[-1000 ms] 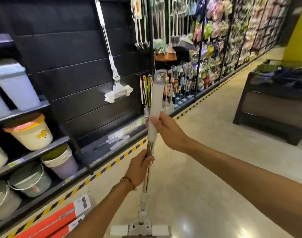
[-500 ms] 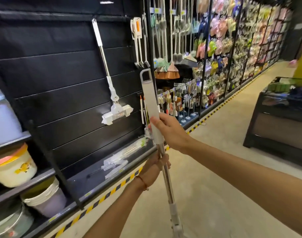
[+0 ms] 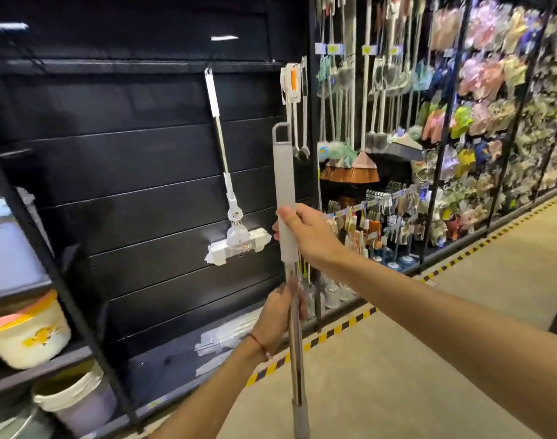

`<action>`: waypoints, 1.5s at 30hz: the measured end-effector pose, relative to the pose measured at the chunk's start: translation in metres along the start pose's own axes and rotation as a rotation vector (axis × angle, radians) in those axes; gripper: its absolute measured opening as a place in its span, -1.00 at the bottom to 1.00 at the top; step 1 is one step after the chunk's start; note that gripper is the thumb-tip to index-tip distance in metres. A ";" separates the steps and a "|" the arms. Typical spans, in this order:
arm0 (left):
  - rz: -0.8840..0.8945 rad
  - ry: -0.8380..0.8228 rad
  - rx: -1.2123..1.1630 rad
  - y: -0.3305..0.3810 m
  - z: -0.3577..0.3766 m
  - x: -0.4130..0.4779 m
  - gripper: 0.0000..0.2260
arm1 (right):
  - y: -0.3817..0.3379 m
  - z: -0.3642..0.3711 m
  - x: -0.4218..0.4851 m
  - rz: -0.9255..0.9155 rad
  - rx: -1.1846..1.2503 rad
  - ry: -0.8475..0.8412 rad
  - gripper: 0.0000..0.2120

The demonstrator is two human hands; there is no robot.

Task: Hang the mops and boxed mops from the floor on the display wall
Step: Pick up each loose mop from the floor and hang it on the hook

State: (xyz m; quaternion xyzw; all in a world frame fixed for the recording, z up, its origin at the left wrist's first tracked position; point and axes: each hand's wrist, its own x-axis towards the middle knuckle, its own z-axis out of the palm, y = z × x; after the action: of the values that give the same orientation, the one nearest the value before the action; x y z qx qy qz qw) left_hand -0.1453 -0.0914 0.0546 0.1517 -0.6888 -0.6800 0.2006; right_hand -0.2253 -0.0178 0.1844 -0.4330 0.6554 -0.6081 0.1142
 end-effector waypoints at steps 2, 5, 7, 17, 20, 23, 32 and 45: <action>0.003 0.056 -0.011 0.010 -0.010 0.036 -0.39 | 0.006 0.003 0.038 -0.015 0.020 -0.024 -0.76; -0.006 0.090 -0.082 0.025 -0.033 0.086 -0.40 | 0.012 0.009 0.096 -0.048 0.050 -0.068 -0.75; -0.014 0.096 -0.152 0.033 -0.049 0.119 -0.40 | 0.015 0.015 0.136 -0.072 0.077 -0.073 -0.75; 0.089 0.028 -0.059 0.113 -0.130 0.298 -0.37 | 0.003 0.032 0.342 -0.169 0.152 0.050 -0.70; 0.056 0.047 -0.009 0.133 -0.143 0.351 -0.31 | 0.004 0.026 0.397 -0.188 0.162 0.067 -0.66; 0.090 0.105 0.057 0.148 -0.158 0.406 -0.30 | 0.009 0.021 0.453 -0.223 0.172 0.095 -0.67; 0.115 0.281 0.143 0.167 -0.196 0.551 -0.35 | 0.044 0.012 0.618 -0.258 0.109 0.068 -0.65; 0.101 0.444 0.107 0.195 -0.242 0.707 -0.34 | 0.065 0.019 0.790 -0.353 0.102 -0.027 -0.65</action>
State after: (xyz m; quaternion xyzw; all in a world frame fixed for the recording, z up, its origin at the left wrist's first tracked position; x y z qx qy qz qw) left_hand -0.6336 -0.6382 0.2979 0.2734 -0.6695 -0.5814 0.3728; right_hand -0.7128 -0.5967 0.4197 -0.5432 0.5361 -0.6451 0.0362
